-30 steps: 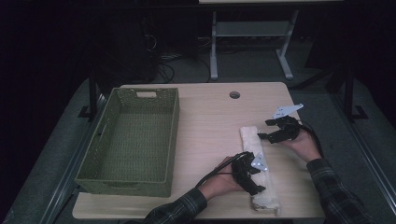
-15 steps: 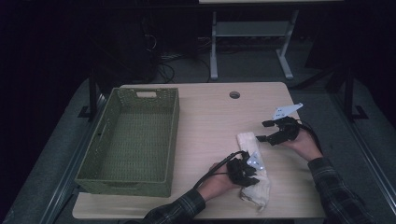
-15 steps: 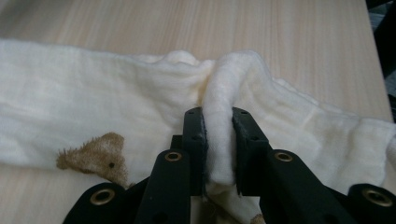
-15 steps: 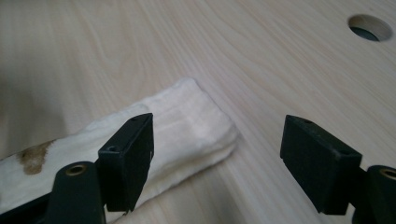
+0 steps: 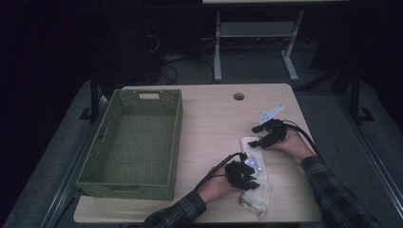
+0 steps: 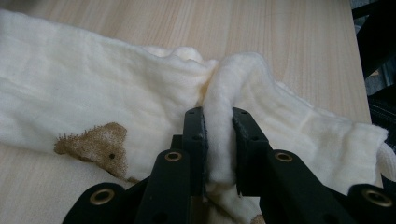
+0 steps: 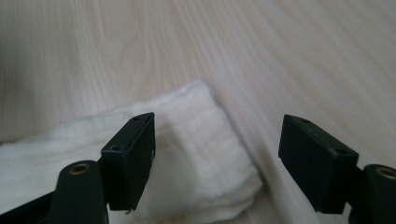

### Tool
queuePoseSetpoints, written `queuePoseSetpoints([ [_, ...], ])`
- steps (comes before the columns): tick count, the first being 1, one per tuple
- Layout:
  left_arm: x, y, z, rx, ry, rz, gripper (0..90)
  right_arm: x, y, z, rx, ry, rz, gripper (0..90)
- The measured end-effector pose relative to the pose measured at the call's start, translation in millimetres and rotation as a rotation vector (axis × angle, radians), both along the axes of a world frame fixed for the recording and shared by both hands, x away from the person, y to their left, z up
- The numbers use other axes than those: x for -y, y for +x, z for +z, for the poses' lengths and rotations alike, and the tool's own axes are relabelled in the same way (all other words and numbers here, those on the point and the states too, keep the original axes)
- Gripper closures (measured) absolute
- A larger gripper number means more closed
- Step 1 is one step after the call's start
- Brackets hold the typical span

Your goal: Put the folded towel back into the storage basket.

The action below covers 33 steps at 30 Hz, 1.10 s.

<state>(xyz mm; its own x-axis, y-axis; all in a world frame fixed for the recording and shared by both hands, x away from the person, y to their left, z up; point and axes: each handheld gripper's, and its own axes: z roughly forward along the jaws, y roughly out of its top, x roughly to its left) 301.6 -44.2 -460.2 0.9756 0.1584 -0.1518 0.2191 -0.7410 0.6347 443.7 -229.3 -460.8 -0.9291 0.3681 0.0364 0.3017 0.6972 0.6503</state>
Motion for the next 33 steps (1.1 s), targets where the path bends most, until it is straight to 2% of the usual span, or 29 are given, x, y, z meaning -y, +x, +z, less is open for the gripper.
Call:
queuePoseSetpoints([
  [2, 0.2, -0.2, 0.3, 0.004, 0.004, -0.002, 76.8, -1.6, -0.6, -3.3, 0.01, -0.03, 0.017, 29.2],
  [5, 0.3, -0.1, 0.2, 0.001, 0.004, 0.001, 76.8, -0.8, -1.0, -4.9, 0.004, -0.035, 0.023, 32.3],
  [7, 0.3, 0.0, 0.1, 0.0, 0.004, 0.002, 76.8, 0.7, -1.0, -6.3, -0.017, -0.016, 0.035, 36.5],
  [10, 0.3, 0.2, 0.3, -0.004, 0.005, 0.004, 76.8, 2.5, -2.3, -7.2, -0.01, 0.0, 0.056, 42.2],
  [18, 0.5, -0.3, 0.3, 0.004, 0.007, 0.002, 76.9, 2.2, -8.0, -5.1, -0.035, 0.007, 0.1, 68.8],
  [21, 0.7, -1.2, 0.5, 0.011, 0.009, 0.003, 77.2, 2.6, -8.4, -5.5, -0.053, 0.016, 0.104, 75.4],
  [27, 0.4, -2.0, 1.4, 0.015, 0.007, 0.003, 78.7, 3.6, -8.4, -4.6, -0.076, 0.018, 0.091, 78.3],
  [29, -0.2, -2.5, 1.8, 0.019, -0.002, 0.002, 79.0, 4.8, -7.7, -3.5, -0.061, 0.007, 0.098, 78.5],
  [31, -2.0, -2.4, 3.7, 0.012, -0.017, 0.004, 79.1, 6.2, -9.8, -0.7, -0.078, 0.006, 0.078, 78.6],
  [33, -4.1, -2.1, 6.1, 0.009, -0.031, 0.008, 79.1, 7.6, -10.3, 1.2, -0.068, 0.006, 0.078, 78.6],
])
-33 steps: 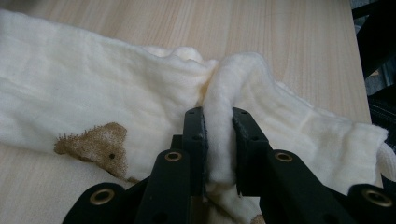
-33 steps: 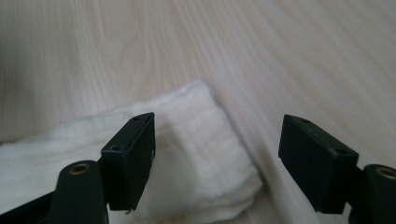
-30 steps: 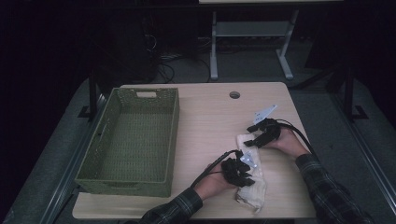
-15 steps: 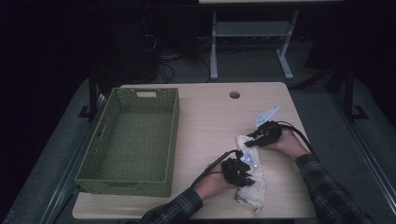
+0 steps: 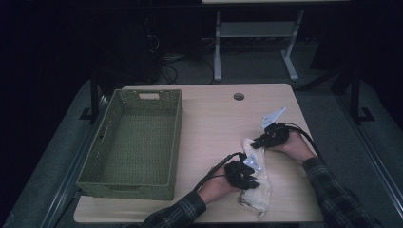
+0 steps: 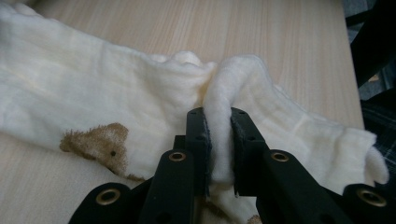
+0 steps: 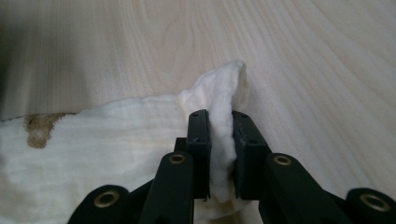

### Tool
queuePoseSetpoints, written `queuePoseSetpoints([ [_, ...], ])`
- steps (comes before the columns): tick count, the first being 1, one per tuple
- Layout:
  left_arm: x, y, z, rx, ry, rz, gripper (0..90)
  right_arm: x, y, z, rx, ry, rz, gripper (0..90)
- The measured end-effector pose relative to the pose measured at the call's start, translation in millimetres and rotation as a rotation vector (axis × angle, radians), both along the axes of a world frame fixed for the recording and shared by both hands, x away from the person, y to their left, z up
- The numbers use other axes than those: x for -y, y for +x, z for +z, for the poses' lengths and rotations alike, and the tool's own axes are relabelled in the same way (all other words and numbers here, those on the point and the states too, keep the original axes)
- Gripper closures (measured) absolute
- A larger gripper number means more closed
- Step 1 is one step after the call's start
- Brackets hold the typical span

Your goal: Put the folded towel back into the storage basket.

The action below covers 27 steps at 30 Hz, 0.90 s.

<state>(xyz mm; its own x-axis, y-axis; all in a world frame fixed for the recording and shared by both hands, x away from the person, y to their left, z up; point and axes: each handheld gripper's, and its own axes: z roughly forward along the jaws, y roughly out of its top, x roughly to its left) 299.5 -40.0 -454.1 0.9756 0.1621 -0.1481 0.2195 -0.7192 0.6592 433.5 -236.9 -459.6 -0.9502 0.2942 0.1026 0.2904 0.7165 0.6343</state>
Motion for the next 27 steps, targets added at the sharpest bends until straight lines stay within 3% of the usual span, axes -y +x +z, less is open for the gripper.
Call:
queuePoseSetpoints([
  [4, -6.0, 0.7, 5.7, -0.02, -0.031, 0.011, 79.1, 2.0, -3.3, 6.5, -0.003, 0.018, -0.013, 78.7],
  [14, -26.1, 4.6, 30.3, -0.027, -0.096, 0.057, 79.1, 3.4, -9.7, 22.0, 0.018, 0.045, -0.041, 78.9],
  [27, -50.4, 11.8, 64.2, -0.018, -0.152, 0.1, 79.0, -10.4, -9.5, 45.1, 0.058, 0.067, -0.036, 78.9],
])
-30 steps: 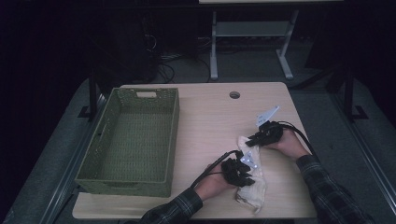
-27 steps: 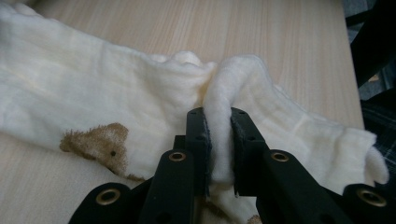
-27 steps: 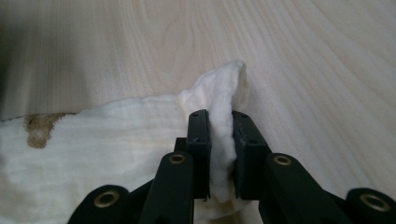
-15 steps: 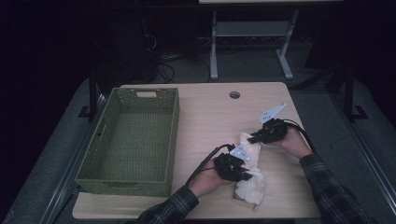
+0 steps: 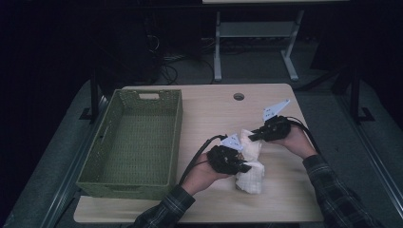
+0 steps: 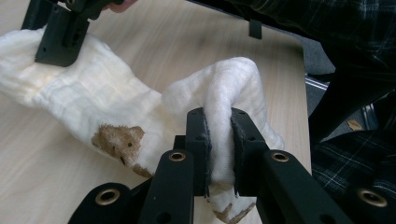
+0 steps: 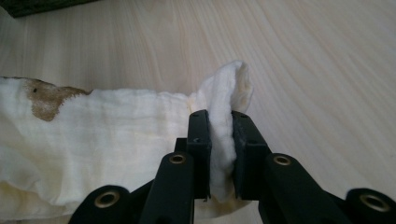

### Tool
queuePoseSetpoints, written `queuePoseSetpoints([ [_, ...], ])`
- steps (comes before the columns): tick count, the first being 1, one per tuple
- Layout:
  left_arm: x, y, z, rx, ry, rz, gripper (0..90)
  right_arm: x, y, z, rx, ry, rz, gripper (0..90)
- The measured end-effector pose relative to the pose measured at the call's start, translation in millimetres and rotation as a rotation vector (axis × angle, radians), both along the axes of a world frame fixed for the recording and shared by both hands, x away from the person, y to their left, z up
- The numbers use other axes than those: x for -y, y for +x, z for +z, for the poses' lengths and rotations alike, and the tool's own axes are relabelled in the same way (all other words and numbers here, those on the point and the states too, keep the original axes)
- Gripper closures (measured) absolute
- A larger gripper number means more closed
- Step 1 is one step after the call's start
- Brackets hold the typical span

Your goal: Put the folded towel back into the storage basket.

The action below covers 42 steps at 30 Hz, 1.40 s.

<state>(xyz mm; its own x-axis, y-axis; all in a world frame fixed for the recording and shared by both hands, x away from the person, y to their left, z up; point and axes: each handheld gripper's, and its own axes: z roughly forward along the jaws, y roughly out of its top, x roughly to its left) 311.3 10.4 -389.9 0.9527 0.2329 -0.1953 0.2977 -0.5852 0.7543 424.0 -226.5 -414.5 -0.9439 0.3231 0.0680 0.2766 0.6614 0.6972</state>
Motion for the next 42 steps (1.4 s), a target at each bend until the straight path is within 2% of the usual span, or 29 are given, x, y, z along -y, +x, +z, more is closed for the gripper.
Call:
queuePoseSetpoints([
  [5, -9.1, 1.9, 12.9, 0.009, 0.004, 0.002, 78.9, -9.5, 4.6, 11.6, 0.021, 0.013, 0.016, 78.9],
  [9, -17.0, 3.3, 22.8, 0.013, -0.003, 0.002, 78.9, -20.5, 8.1, 21.9, 0.034, 0.003, 0.036, 78.8],
  [13, -22.3, 2.7, 31.0, 0.02, -0.013, 0.001, 78.9, -29.1, 10.0, 32.0, 0.038, 0.024, 0.04, 78.8],
  [20, -32.7, -1.5, 49.9, 0.065, -0.017, -0.001, 78.8, -39.3, 11.7, 44.3, 0.039, 0.063, 0.048, 78.9],
  [24, -43.9, 1.4, 57.5, 0.069, -0.03, 0.011, 78.8, -45.5, 13.7, 47.8, 0.044, 0.064, 0.053, 78.9],
  [28, -58.6, 5.2, 65.2, 0.078, -0.037, 0.008, 78.8, -53.8, 16.2, 51.9, 0.042, 0.058, 0.061, 78.9],
  [38, -106.9, 14.7, 79.8, 0.064, -0.077, 0.032, 78.8, -82.5, 21.4, 67.2, 0.05, 0.056, 0.075, 78.9],
  [42, -129.3, 18.5, 85.4, 0.06, -0.091, 0.044, 78.8, -98.2, 25.6, 74.2, 0.071, 0.052, 0.099, 78.9],
])
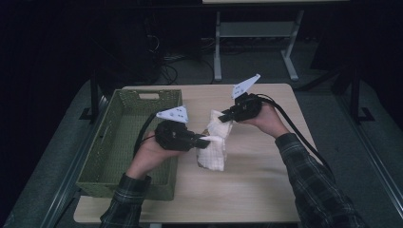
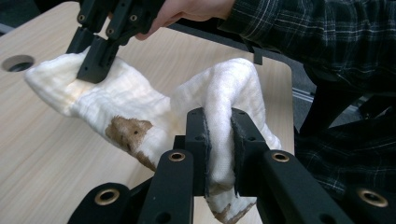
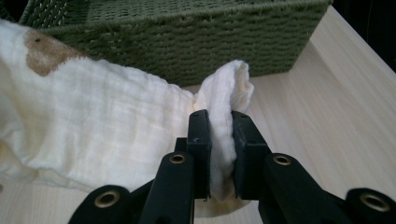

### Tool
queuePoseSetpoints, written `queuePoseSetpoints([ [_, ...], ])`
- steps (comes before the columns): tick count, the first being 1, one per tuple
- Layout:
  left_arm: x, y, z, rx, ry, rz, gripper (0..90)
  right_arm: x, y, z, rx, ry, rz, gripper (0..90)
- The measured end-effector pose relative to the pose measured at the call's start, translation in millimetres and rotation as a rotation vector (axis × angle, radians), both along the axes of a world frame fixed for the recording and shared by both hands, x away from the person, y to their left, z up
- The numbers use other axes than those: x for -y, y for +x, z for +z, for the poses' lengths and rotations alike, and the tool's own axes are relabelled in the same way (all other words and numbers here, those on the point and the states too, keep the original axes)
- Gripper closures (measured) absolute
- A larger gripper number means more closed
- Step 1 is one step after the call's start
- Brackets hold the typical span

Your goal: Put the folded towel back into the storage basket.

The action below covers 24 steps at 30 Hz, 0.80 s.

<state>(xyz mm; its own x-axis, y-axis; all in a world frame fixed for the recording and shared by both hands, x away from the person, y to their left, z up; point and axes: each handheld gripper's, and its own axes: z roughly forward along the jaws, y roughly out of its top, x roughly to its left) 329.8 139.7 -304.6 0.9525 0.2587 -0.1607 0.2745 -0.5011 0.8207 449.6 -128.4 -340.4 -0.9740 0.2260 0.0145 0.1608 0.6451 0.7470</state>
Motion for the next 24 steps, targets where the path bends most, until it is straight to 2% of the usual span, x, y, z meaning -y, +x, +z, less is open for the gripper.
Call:
queuePoseSetpoints([
  [1, 0.0, 0.0, 0.0, 0.0, 0.0, 0.0, 78.8, -4.1, 1.1, 1.8, 0.007, -0.002, 0.007, 78.9],
  [2, -9.1, 0.7, 2.6, -0.001, -0.007, 0.005, 78.8, -8.4, 1.9, 3.5, 0.007, 0.0, 0.012, 78.9],
  [7, -28.8, 0.1, 11.3, 0.011, -0.024, 0.023, 78.8, -29.0, 7.2, 12.1, 0.025, 0.004, 0.037, 78.9],
  [11, -41.0, -1.0, 15.8, 0.016, -0.007, 0.039, 78.7, -45.5, 10.3, 17.5, 0.027, 0.007, 0.052, 78.9],
  [13, -47.9, -1.3, 17.4, 0.017, -0.009, 0.049, 78.7, -55.3, 13.3, 20.0, 0.047, 0.004, 0.07, 78.9],
  [17, -59.8, -2.1, 20.3, 0.026, -0.001, 0.062, 78.7, -70.8, 17.2, 23.7, 0.054, 0.004, 0.093, 78.9],
  [21, -72.4, -2.0, 22.8, 0.028, -0.015, 0.083, 78.6, -81.0, 20.2, 26.3, 0.049, 0.009, 0.1, 78.9],
  [24, -80.0, -3.6, 23.7, 0.045, 0.008, 0.09, 78.5, -88.9, 23.2, 27.8, 0.053, 0.015, 0.108, 78.9],
])
